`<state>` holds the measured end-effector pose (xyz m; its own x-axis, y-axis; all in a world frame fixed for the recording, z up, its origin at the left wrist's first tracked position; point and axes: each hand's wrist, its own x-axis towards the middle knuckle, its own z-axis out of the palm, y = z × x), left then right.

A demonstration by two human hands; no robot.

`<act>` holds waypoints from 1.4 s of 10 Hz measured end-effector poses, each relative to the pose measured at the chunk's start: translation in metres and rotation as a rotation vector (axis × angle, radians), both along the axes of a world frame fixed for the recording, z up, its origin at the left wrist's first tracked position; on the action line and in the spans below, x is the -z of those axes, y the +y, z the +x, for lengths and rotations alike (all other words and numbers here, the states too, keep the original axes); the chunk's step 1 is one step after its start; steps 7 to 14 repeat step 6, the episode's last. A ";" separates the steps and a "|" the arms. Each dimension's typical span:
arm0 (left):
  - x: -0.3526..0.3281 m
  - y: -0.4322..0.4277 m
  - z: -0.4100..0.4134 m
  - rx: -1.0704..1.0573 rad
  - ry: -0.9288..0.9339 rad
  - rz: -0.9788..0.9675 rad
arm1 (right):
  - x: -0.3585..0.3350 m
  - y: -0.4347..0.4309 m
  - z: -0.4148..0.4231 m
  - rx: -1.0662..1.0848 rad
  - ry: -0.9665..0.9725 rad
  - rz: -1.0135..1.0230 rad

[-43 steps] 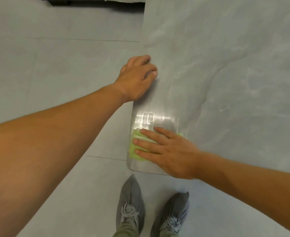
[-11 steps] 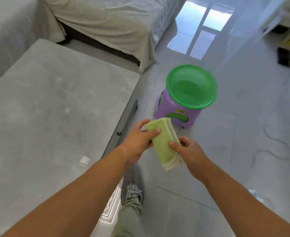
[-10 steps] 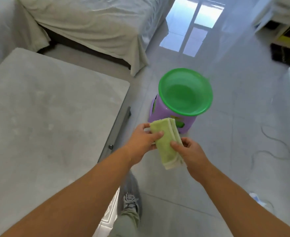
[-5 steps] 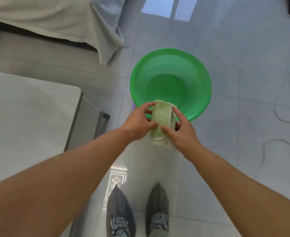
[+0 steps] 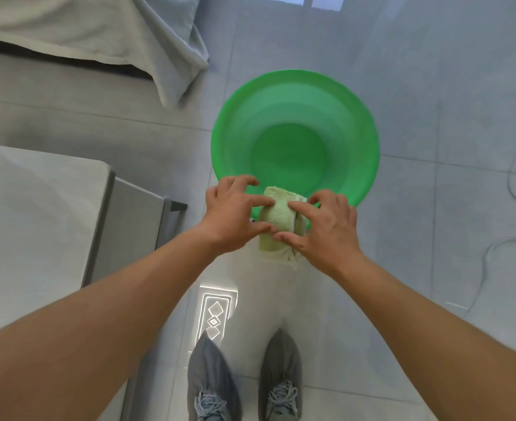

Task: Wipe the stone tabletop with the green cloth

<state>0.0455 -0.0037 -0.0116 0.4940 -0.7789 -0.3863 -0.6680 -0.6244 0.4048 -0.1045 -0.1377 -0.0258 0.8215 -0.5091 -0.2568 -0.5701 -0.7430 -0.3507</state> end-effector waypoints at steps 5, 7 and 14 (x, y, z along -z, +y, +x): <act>0.006 0.005 -0.001 0.038 0.078 -0.131 | 0.005 -0.009 -0.004 -0.069 -0.076 0.179; 0.004 0.007 -0.002 0.014 0.075 -0.160 | 0.002 -0.009 -0.006 -0.044 -0.096 0.206; 0.004 0.007 -0.002 0.014 0.075 -0.160 | 0.002 -0.009 -0.006 -0.044 -0.096 0.206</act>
